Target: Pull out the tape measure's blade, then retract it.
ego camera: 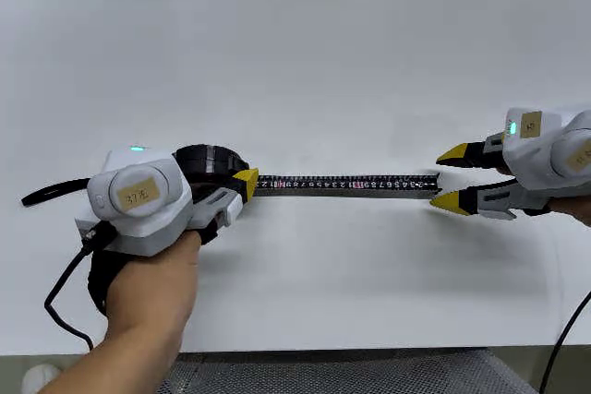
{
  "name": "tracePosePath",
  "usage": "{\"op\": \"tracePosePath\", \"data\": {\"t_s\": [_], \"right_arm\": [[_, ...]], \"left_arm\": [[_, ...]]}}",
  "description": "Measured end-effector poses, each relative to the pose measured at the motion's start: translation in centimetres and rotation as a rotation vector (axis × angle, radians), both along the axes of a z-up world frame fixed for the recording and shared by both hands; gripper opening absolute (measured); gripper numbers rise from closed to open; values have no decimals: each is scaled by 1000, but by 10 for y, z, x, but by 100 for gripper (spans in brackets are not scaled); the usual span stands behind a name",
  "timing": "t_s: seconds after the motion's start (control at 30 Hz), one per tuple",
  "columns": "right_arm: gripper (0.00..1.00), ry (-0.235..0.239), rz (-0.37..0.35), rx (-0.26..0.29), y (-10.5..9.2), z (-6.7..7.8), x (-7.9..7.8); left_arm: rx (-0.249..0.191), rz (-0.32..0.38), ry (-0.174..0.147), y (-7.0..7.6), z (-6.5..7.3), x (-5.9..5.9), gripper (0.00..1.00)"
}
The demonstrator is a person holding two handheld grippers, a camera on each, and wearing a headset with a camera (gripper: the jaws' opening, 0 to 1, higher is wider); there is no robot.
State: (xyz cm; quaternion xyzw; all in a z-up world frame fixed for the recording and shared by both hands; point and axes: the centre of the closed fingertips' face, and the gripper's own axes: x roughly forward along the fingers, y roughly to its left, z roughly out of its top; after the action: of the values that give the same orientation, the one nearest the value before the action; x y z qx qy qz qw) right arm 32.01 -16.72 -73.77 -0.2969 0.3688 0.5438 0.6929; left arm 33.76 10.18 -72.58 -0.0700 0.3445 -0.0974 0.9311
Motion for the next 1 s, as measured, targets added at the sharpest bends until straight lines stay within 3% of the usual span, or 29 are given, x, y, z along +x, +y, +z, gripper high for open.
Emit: {"op": "tracePosePath", "data": {"t_s": [1.0], "right_arm": [[13,10,119,-73,0,-13,0]], "left_arm": [[-3,-4,6,0,-1,1,61]]}}
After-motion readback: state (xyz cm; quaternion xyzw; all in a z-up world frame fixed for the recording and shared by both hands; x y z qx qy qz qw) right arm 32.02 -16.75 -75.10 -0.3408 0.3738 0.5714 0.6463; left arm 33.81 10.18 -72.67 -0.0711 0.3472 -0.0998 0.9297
